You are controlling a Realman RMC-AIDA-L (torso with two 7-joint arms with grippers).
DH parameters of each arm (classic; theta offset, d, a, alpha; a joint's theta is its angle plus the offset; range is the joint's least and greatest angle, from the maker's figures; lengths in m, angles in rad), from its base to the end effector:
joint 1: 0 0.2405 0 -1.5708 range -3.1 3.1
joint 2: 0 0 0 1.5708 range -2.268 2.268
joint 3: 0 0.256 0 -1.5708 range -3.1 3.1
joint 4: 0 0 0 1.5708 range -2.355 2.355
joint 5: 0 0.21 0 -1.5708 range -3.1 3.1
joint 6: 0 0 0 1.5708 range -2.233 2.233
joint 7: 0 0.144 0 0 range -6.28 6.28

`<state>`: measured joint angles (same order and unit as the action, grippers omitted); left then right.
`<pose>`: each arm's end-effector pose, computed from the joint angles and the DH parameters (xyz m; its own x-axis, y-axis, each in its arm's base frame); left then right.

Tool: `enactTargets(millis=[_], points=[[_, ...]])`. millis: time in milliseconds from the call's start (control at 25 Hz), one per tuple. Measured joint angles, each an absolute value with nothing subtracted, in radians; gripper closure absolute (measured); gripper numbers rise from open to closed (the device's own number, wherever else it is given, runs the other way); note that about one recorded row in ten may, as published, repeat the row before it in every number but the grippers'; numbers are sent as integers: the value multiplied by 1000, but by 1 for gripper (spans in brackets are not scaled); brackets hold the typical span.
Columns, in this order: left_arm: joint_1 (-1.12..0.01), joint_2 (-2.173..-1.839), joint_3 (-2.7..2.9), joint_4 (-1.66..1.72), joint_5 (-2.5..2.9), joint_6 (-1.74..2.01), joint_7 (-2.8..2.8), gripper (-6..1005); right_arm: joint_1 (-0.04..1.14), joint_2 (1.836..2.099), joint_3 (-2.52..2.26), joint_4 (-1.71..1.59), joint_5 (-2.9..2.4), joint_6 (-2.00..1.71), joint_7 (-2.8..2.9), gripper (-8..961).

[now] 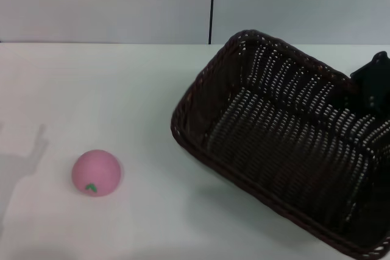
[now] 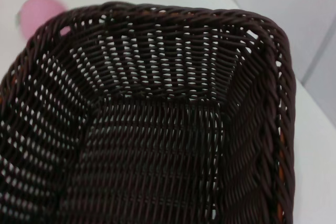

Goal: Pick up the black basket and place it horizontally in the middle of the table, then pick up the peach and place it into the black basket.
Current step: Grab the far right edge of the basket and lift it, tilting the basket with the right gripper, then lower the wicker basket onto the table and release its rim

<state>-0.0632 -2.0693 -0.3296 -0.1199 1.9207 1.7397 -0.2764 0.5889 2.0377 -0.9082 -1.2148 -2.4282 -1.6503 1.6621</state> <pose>-0.3603 0.1721 0.0120 0.5985 -0.2304 0.7673 0.7634 -0.1263 -0.6335 0.2264 0.3613 0.0636 0.9732 -0.2048 0.1046 -0.1664 -0.9411 -0.2942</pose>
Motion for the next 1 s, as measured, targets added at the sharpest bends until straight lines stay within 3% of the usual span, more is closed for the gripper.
enactTargets(millis=[520, 1000], points=[[-70, -2071, -329, -157, 1923, 1741, -275, 184, 555, 2063, -905, -1159, -2243, -1642, 1181, 789], [-72, -2070, -328, -170, 1924, 1741, -275, 187, 552, 2065, -926, -1104, -2226, -1651, 1095, 789]])
